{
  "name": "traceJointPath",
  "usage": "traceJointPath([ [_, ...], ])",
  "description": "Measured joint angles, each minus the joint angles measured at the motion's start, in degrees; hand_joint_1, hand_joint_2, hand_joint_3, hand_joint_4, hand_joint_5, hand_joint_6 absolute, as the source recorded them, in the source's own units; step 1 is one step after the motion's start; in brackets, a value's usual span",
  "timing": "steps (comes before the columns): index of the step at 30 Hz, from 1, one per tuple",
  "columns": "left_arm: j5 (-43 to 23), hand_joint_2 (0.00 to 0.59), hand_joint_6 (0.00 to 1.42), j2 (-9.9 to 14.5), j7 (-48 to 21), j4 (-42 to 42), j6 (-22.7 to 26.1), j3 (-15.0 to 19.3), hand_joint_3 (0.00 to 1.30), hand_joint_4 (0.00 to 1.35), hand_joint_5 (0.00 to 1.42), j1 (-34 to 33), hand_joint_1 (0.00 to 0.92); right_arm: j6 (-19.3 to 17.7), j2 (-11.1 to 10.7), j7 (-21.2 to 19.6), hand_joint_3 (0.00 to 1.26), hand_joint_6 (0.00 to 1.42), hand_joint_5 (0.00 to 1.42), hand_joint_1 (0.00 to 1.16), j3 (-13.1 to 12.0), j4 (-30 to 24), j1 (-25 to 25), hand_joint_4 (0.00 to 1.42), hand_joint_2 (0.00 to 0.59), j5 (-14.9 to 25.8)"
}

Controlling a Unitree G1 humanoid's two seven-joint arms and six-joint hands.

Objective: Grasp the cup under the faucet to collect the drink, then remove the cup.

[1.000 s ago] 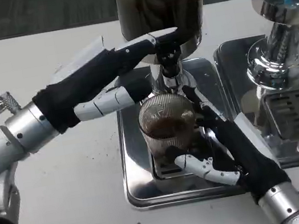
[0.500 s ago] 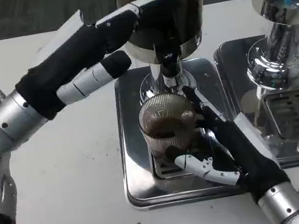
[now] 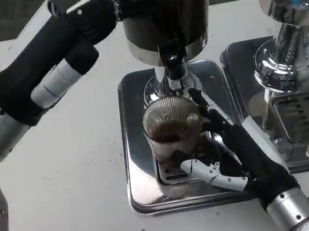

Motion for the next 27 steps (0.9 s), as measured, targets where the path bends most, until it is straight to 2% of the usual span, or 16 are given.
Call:
traceJointPath([
  [13, 3.3, 0.131, 0.21, 0.7, 2.7, 4.3, -0.4, 2.9, 0.24, 0.18, 0.21, 7.2, 0.000, 0.0, -0.3, 0.0, 0.00, 0.11, 0.03, 0.63, 0.0, -1.2, 0.4, 0.00, 0.226, -0.3],
  [27, 7.6, 0.132, 0.21, 1.9, 4.2, 11.1, -1.8, 3.1, 0.25, 0.19, 0.21, 9.9, 0.000, 1.2, -0.7, 0.5, 0.00, 0.10, 0.02, 0.64, 0.6, -1.4, 0.4, 0.00, 0.226, -1.3],
])
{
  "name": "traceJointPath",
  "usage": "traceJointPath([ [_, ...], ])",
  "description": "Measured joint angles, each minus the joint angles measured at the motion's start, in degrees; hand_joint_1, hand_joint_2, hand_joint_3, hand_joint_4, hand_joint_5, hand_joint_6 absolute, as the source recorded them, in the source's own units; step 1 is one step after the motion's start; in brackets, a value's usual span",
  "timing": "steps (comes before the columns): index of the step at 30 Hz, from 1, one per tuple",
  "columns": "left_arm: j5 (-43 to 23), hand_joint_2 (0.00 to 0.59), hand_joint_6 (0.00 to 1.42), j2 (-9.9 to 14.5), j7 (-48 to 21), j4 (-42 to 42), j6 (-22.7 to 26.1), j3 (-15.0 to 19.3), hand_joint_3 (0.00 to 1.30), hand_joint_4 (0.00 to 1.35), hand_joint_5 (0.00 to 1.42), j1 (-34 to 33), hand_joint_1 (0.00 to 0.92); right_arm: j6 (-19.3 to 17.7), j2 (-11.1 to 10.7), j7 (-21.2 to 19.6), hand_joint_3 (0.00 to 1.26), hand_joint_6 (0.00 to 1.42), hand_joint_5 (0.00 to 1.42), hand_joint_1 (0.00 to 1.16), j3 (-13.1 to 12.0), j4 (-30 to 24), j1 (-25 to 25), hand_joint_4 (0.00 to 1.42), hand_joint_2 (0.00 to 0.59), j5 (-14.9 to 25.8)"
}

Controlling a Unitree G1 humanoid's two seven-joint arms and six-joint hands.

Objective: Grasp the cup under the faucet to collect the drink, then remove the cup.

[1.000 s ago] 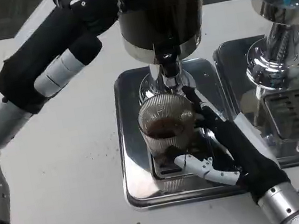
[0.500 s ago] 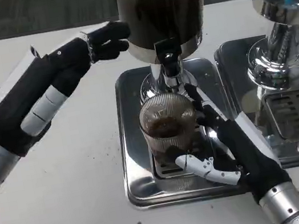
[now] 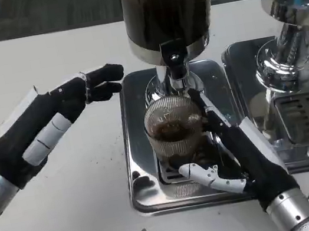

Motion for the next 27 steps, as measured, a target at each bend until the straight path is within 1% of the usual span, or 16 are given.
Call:
traceJointPath([
  [6, 0.4, 0.137, 0.22, 0.0, 0.3, 0.7, -0.3, 0.0, 0.25, 0.19, 0.21, 1.4, 0.000, 1.0, 0.1, 0.0, 0.00, 0.08, 0.01, 0.64, 0.1, 0.0, -0.2, 0.00, 0.226, -0.2],
  [11, 0.4, 0.138, 0.21, 0.0, 0.6, 0.7, -0.3, -0.1, 0.26, 0.19, 0.21, 2.0, 0.000, 1.1, 0.5, 0.0, 0.00, 0.07, 0.00, 0.63, 0.3, 0.4, -1.1, 0.00, 0.221, -0.2],
  [27, 0.5, 0.140, 0.21, 0.5, 2.0, 0.6, -0.3, 0.0, 0.28, 0.21, 0.22, 4.0, 0.000, 1.1, 0.8, 0.0, 0.00, 0.08, 0.00, 0.64, 0.4, 5.8, -5.6, 0.00, 0.225, -0.2],
])
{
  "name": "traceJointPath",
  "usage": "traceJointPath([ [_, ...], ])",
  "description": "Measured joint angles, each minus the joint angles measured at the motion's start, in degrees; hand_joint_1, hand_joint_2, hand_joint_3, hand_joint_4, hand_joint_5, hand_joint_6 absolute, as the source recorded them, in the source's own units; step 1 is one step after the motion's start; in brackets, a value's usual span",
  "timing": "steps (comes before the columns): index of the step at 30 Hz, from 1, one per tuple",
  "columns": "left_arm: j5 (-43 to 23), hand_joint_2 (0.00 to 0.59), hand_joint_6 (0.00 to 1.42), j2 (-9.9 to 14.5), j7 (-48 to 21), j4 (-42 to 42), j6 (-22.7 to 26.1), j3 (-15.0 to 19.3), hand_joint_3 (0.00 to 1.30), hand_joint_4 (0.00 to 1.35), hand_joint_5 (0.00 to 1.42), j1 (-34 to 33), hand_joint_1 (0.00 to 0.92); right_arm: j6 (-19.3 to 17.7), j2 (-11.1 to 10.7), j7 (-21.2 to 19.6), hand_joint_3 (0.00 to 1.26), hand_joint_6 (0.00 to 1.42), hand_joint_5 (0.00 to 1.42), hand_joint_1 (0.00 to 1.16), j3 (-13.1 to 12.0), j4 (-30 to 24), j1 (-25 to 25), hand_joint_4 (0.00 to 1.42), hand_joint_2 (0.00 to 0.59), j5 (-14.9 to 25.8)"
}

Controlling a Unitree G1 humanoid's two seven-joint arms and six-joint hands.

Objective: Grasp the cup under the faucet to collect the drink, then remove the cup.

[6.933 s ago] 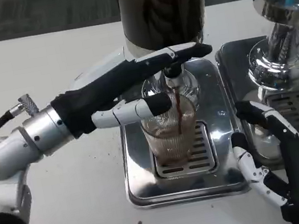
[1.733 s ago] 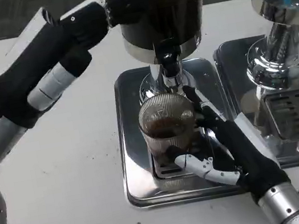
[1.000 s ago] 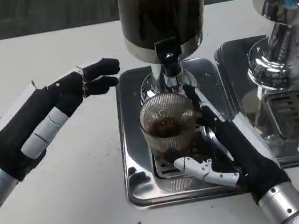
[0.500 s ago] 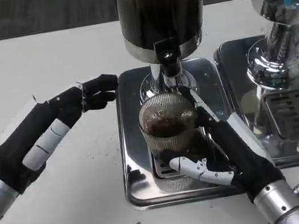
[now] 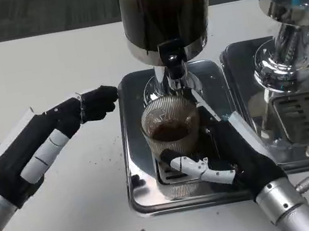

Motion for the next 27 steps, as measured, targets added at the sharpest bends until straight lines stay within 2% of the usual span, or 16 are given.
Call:
traceJointPath([
  [9, 0.0, 0.140, 0.21, 0.4, 0.4, 0.0, 0.0, 0.0, 0.30, 0.24, 0.23, 0.4, 0.000, 0.0, 0.1, -1.7, 0.00, 0.18, 0.13, 0.71, 0.4, 1.7, -1.0, 0.04, 0.205, -0.9],
  [17, 0.0, 0.135, 0.21, 0.5, 0.4, -0.1, 0.0, 0.0, 0.32, 0.26, 0.24, 0.9, 0.000, 1.7, 0.6, -5.7, 0.13, 0.35, 0.26, 0.75, 1.1, 1.5, -1.5, 0.18, 0.208, -3.4],
  [27, 0.0, 0.139, 0.22, 0.8, 0.6, -0.5, 0.1, 0.0, 0.34, 0.28, 0.25, 1.5, 0.000, 3.1, 1.7, -8.8, 0.30, 0.57, 0.43, 0.75, 2.0, 1.7, -1.9, 0.36, 0.208, -5.4],
])
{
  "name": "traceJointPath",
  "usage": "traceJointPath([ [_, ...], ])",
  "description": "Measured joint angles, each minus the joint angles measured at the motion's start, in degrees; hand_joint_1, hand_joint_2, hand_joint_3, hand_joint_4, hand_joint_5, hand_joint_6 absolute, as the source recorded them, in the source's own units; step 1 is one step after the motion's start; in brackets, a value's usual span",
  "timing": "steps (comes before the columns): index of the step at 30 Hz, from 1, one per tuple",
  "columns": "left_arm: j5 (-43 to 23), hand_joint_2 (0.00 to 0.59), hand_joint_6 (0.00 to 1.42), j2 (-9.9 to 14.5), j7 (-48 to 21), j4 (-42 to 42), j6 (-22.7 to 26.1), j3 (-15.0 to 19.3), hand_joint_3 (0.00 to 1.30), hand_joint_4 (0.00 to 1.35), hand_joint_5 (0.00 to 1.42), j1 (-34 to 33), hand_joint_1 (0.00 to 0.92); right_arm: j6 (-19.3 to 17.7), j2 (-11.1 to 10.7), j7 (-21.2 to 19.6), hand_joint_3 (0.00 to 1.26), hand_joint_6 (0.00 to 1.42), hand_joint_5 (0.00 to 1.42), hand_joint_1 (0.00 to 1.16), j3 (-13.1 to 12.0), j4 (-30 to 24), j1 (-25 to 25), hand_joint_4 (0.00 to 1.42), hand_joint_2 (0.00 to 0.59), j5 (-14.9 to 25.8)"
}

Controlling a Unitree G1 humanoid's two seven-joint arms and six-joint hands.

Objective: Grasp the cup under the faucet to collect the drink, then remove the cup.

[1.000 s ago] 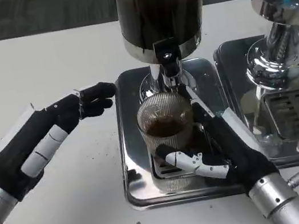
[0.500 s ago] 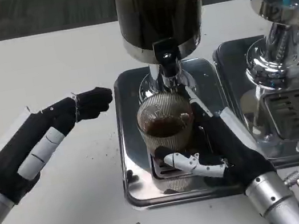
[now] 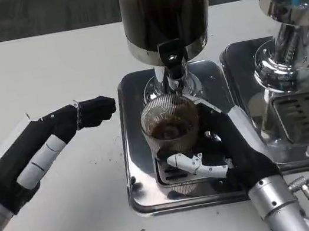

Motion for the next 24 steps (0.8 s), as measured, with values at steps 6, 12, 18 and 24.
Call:
traceJointPath([
  [6, 0.0, 0.145, 0.23, 0.3, 0.0, 0.0, 0.0, 0.0, 0.35, 0.28, 0.25, 0.0, 0.000, -0.3, 0.7, -3.9, 0.38, 0.81, 0.58, 0.75, 0.8, 1.5, -0.3, 0.47, 0.208, -1.4],
  [12, 0.0, 0.151, 0.23, 0.9, 0.0, 0.0, 0.1, 0.0, 0.35, 0.28, 0.25, 0.1, 0.000, -2.0, 1.3, -7.9, 0.43, 0.95, 0.67, 0.75, 1.5, 3.6, -0.5, 0.54, 0.208, -2.4],
  [18, 0.0, 0.167, 0.23, 0.9, 0.1, 0.0, 0.1, 0.0, 0.35, 0.28, 0.25, 0.2, 0.000, -4.3, 1.5, -11.7, 0.49, 1.07, 0.75, 0.77, 2.2, 5.2, -0.5, 0.62, 0.212, -3.8],
  [24, 0.0, 0.171, 0.23, 0.9, 0.2, 0.0, 0.1, 0.0, 0.35, 0.29, 0.25, 0.3, 0.000, -6.6, 1.9, -16.1, 0.52, 1.15, 0.80, 0.75, 2.5, 7.3, -0.2, 0.65, 0.212, -5.4],
])
